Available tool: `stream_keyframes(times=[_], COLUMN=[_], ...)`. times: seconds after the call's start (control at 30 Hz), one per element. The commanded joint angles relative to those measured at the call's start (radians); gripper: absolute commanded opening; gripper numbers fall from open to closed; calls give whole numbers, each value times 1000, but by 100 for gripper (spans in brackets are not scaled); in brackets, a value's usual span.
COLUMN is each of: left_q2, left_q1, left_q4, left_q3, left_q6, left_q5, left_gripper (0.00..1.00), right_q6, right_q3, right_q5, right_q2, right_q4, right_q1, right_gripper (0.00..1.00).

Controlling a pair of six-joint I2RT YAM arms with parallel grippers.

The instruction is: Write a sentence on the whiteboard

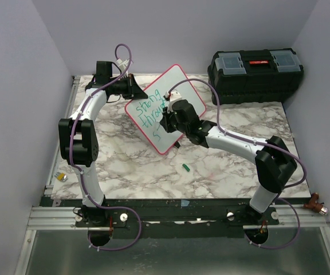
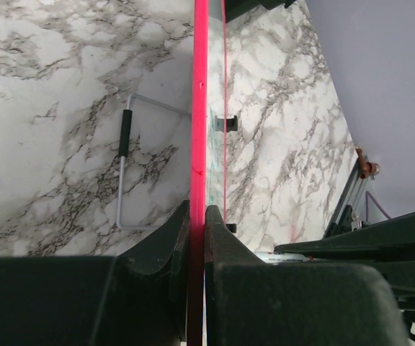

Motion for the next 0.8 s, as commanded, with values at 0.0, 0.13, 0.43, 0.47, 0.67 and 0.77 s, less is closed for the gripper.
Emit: stream_keyframes(times=[0.0, 0.13, 0.43, 0.47, 0.67, 0.77], left_q2=[7, 6, 6, 6, 3, 3], left_q1=[-1, 0, 1, 2, 2, 1], left_q4=[38, 40, 41, 41, 44, 46], left_q3=[7, 7, 4, 5, 0, -2], left_q6=[83, 82, 81, 81, 80, 79], left_q5=[-32, -29, -28, -27, -27, -26], left_gripper=[0, 0, 0, 0, 0, 0], right_q6=[9, 10, 24, 25, 40, 45], right_q3=[7, -20, -100, -109, -163, -190], right_q5=[0, 0, -22, -27, -47, -50], right_q2=[31, 21, -20, -25, -56, -72], right_q4=[-6, -8, -22, -25, -27, -27], right_q1=[-1, 0, -1, -1, -1, -1], right_gripper=[1, 1, 1, 1, 1, 1])
